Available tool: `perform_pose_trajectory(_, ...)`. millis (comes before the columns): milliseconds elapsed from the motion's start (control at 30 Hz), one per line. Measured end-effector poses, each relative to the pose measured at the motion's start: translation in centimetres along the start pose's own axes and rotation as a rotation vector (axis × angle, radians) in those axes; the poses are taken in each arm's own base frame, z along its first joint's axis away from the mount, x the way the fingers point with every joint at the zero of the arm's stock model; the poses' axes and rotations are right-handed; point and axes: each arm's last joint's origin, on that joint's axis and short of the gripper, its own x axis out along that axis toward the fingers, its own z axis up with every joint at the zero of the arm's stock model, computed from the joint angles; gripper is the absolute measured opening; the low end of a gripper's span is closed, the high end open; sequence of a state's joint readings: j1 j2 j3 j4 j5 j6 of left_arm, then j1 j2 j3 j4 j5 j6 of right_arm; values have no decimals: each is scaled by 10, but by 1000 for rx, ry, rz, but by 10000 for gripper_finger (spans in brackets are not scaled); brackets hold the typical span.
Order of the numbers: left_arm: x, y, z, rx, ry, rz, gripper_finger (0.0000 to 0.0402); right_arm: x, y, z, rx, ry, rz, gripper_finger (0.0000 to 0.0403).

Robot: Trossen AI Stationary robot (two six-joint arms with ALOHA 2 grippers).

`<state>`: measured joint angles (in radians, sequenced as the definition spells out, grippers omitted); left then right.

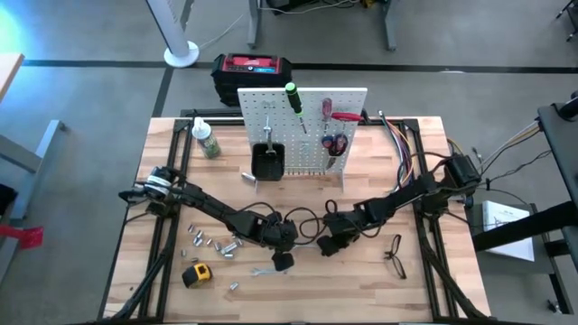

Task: Hang tools onto peg board
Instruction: Hang the wrench on the pegboard

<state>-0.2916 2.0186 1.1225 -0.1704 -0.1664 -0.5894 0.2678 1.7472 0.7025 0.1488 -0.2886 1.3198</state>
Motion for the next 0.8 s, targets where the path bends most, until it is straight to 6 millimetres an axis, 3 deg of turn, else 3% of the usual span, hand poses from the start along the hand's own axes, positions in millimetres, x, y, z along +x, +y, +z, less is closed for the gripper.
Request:
perform_pose_trajectory(300,0,0,0,-3,-7,3,0,-1,-4,3,25,-30,-42,121)
perform_pose_trajectory(800,0,-5,3,-6,-81,23,0,1,-1,-11,128,-116,-74,121)
